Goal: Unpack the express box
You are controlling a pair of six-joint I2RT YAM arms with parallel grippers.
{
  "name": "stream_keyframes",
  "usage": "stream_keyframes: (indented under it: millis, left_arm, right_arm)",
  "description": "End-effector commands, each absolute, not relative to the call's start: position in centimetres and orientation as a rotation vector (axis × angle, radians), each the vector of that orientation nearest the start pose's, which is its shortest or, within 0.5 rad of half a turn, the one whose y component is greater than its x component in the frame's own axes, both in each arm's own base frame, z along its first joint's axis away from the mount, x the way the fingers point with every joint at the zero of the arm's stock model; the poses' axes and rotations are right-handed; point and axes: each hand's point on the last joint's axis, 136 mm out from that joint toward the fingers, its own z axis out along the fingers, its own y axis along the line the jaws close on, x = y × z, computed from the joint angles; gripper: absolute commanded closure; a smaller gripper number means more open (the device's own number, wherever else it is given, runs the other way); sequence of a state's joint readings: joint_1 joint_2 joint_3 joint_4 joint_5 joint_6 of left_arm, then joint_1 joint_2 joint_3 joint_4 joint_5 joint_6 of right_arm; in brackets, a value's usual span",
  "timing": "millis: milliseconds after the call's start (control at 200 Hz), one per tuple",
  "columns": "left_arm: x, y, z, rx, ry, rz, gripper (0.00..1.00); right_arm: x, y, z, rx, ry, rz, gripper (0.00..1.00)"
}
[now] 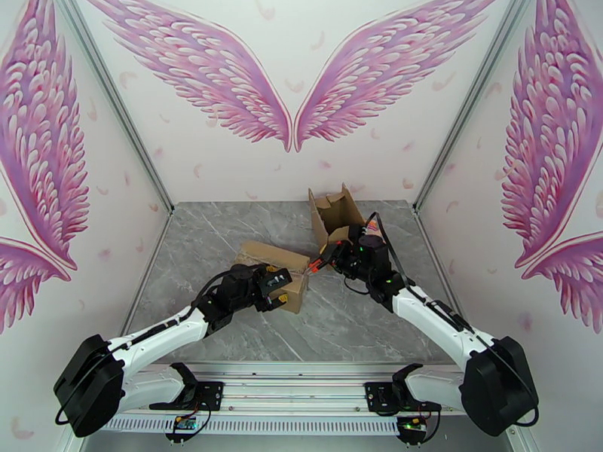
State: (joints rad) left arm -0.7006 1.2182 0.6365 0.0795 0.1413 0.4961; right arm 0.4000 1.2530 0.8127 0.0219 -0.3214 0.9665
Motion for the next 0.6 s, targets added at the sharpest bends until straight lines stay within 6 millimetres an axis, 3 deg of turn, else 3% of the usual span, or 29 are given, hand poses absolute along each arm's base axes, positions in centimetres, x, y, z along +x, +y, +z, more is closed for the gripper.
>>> stream_keyframes:
  millis: [0,125,325,595]
  left_arm:
    - [29.6,-25.3,17.1,1.145,1.718,-0.212,0.24]
    - [27.5,-26.8,17.1,1.294,1.636,-0.250,0.19]
    - [26.3,-28.4,18.5,1.483,1.499,-0.186,0.07]
    - [25.6,-30.6,17.4,1.713,1.460,-0.228,0.11]
  right_arm:
    - [31.9,21.6,19.5,0.347,2.280,1.195,1.00]
    - [32.0,21.5,19.9,0.355,2.265,1.188,1.00]
    - [32.7,21.0,21.0,0.380,2.205,1.177,1.00]
    - [34.4,19.4,24.9,0.407,2.005,1.125,1.00]
